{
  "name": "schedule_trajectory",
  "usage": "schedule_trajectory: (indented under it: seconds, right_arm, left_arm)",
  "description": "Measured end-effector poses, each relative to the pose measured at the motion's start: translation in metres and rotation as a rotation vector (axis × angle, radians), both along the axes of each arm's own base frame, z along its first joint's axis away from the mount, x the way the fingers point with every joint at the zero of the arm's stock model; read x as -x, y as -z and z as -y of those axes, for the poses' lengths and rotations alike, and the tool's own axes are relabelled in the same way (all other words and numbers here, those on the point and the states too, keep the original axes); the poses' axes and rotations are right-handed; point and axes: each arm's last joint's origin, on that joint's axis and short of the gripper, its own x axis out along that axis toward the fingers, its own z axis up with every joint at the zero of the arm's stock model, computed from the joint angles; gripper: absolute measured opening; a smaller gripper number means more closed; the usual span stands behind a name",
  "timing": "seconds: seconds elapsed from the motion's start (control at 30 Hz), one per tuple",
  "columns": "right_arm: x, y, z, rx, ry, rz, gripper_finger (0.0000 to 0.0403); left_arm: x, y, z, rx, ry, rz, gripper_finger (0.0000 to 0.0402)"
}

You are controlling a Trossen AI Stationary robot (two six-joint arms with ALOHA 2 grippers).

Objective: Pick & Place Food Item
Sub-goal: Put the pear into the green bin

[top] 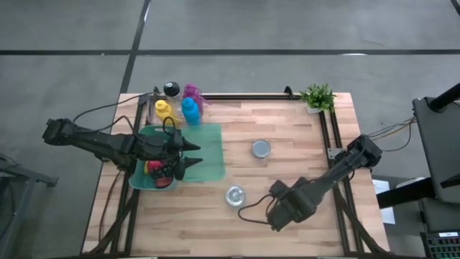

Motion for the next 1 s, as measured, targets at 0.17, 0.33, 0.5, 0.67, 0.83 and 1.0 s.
schedule_trajectory:
  seconds: [0.17,0.33,0.5,0.67,0.83,1.0]
  right_arm:
    - [-0.003,0.012,-0.005,-0.012,-0.016,-0.057,0.0399]
    - [-0.005,0.018,-0.009,-0.014,-0.044,-0.076,0.0399]
    - [-0.002,0.018,-0.014,-0.009,-0.060,-0.070,0.0399]
    - [0.000,0.018,-0.018,-0.005,-0.074,-0.055,0.0400]
    - [0.002,0.018,-0.020,0.008,-0.082,-0.042,0.0400]
    - [0.002,0.018,-0.020,0.011,-0.073,-0.042,0.0400]
  left_arm:
    - [0.000,0.001,0.000,-0.001,0.000,-0.007,0.0255]
    - [0.000,0.001,0.000,-0.003,-0.002,-0.011,0.0255]
    - [0.001,0.001,0.000,-0.004,-0.002,-0.015,0.0255]
    - [0.001,0.002,0.000,-0.004,-0.002,-0.018,0.0255]
    - [0.001,0.002,0.000,-0.004,-0.002,-0.020,0.0255]
    - [0.001,0.002,0.000,-0.004,-0.002,-0.020,0.0254]
